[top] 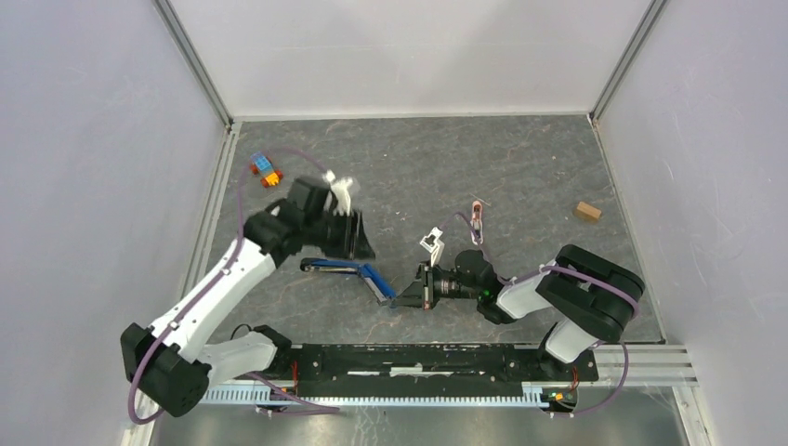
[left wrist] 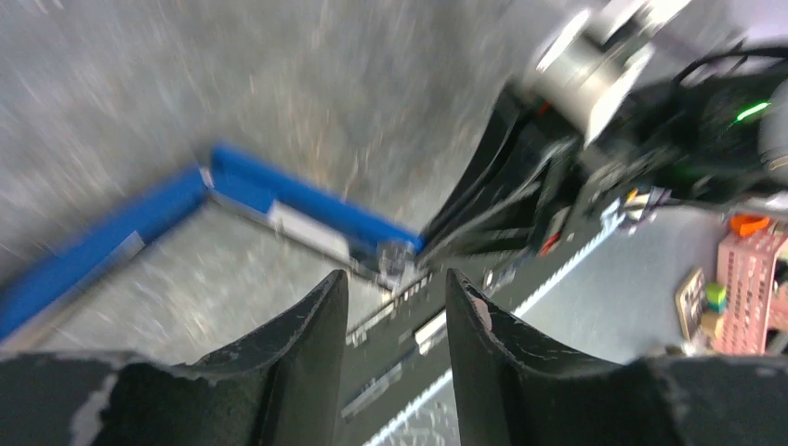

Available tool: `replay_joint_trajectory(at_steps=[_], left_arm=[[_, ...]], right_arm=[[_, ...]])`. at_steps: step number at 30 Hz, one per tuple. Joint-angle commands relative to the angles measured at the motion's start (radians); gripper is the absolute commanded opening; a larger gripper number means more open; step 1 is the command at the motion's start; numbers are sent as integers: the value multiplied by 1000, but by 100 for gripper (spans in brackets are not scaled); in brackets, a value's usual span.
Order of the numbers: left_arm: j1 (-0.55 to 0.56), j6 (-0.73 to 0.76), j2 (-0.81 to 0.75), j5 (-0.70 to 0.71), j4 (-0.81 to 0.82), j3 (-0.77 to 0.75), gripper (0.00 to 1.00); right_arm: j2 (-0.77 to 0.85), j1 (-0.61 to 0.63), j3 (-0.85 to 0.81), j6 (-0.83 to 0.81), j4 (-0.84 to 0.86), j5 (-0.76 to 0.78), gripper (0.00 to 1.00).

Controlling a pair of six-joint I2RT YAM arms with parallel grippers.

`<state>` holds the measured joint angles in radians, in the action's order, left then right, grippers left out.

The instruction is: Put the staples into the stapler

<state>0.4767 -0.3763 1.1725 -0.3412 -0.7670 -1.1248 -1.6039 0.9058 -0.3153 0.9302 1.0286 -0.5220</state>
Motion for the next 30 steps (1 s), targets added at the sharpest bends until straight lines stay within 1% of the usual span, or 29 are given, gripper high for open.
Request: replay_joint_trajectory(at_steps=[1,2,4,8,11,14,17,22,26,30], left_arm=[[45,-124,-45,-32,56,265,48],[45,-137,-52,14,65,288,48],[45,-175,-51,99,76,307,57],[45,-284,-68,185,149,347,62],[43,-332,-55,236,201,401,62],[42,-349,-26,271,235,432,60],[35,-372,-9,315,276,460,61],[34,-430,8,328,434,503,68],[35,-468,7,304,551,543,73],[35,-487,42,306,559,550,74]], right_arm=[[4,-13,-42,35,54,29,0],[8,-13,-39,35,53,28,0],[19,-13,-31,35,53,35,0],[50,-15,-1,29,57,50,0],[69,-15,19,33,83,51,0],[97,-15,39,32,97,55,0],[128,-13,58,24,118,56,0],[162,-14,97,15,174,48,0],[177,-13,117,6,178,45,0],[187,-13,129,2,188,49,0]])
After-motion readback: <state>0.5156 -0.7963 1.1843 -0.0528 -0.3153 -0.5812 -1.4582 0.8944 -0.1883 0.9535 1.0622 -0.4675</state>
